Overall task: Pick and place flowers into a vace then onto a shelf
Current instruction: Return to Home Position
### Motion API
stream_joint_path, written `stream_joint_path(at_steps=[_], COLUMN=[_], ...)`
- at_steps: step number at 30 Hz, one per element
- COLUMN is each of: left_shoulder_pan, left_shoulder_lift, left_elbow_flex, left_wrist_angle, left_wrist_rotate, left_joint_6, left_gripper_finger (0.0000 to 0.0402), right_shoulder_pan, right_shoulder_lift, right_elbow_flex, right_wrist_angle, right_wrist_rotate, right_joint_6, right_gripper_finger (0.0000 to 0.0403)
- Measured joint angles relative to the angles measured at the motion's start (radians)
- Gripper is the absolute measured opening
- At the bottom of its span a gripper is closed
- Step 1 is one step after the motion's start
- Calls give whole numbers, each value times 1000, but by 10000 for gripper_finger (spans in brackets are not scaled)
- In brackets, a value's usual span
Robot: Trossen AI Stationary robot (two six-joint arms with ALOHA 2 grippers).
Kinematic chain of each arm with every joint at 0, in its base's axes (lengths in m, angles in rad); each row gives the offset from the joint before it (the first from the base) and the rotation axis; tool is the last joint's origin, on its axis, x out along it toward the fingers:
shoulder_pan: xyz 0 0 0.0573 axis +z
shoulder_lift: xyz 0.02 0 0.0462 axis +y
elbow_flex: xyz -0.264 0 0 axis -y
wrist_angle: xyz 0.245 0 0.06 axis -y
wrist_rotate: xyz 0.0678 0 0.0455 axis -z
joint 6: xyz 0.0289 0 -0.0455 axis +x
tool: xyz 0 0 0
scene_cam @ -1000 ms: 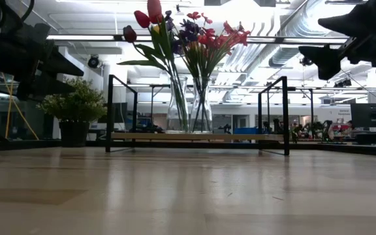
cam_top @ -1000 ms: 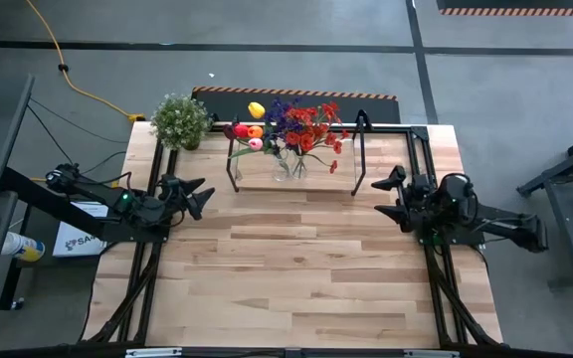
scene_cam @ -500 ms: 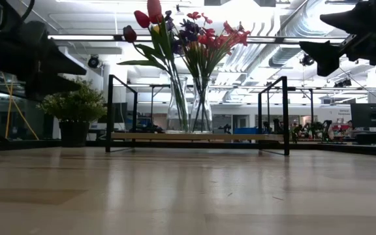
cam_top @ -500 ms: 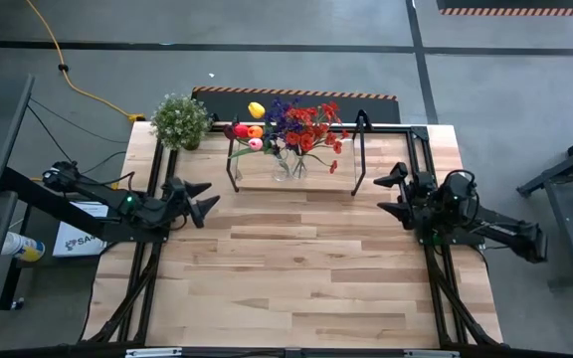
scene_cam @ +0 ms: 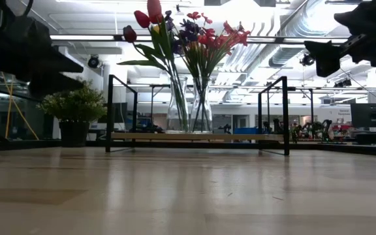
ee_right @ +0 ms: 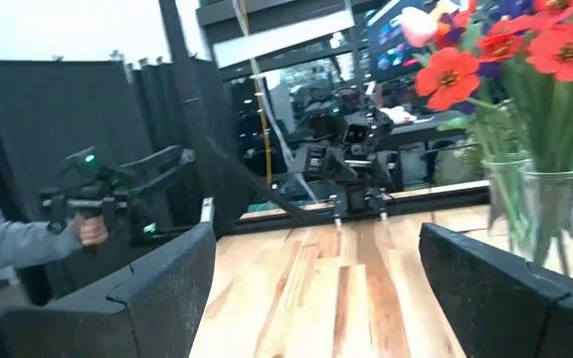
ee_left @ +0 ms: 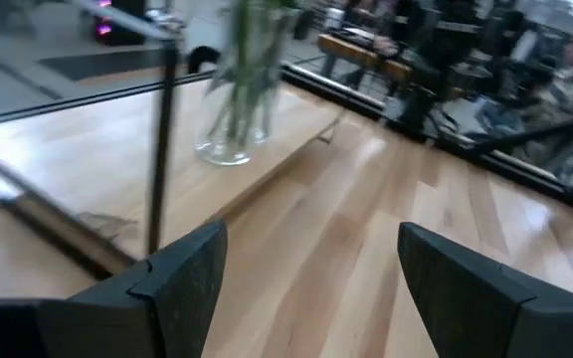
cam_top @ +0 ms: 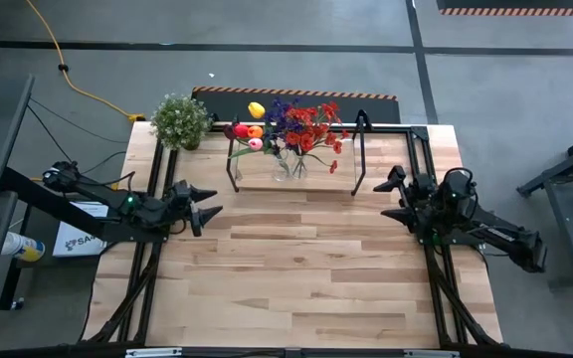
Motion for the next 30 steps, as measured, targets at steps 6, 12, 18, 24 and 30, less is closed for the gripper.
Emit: stream_joint_path(at_steps=[6,12,18,24,30], left_shoulder_pan=[0,0,0,0,0], left_shoulder_lift=[0,5,29,29,29], left_elbow_flex=[0,-44,-44,-45,-45], left_wrist_angle=[134,141,133,132,132], left_wrist_rotate=[119,100,52,67,54], left_joint_6=[135,86,92,86,56], left_gripper_finger=[326,326,326,326,326], right_shoulder_pan=[-36,-60,-66,-66,-66], right_shoulder_lift=[0,0,0,0,0], right_elbow_flex=[0,1,1,1,1], right_wrist_angle=[0,0,-1,0,0], right_wrist_rotate=[-114,-163,-165,-161,-152], right_joint_6=[-1,-27,-29,-29,-25], right_gripper_finger=[338,337,338,339,338])
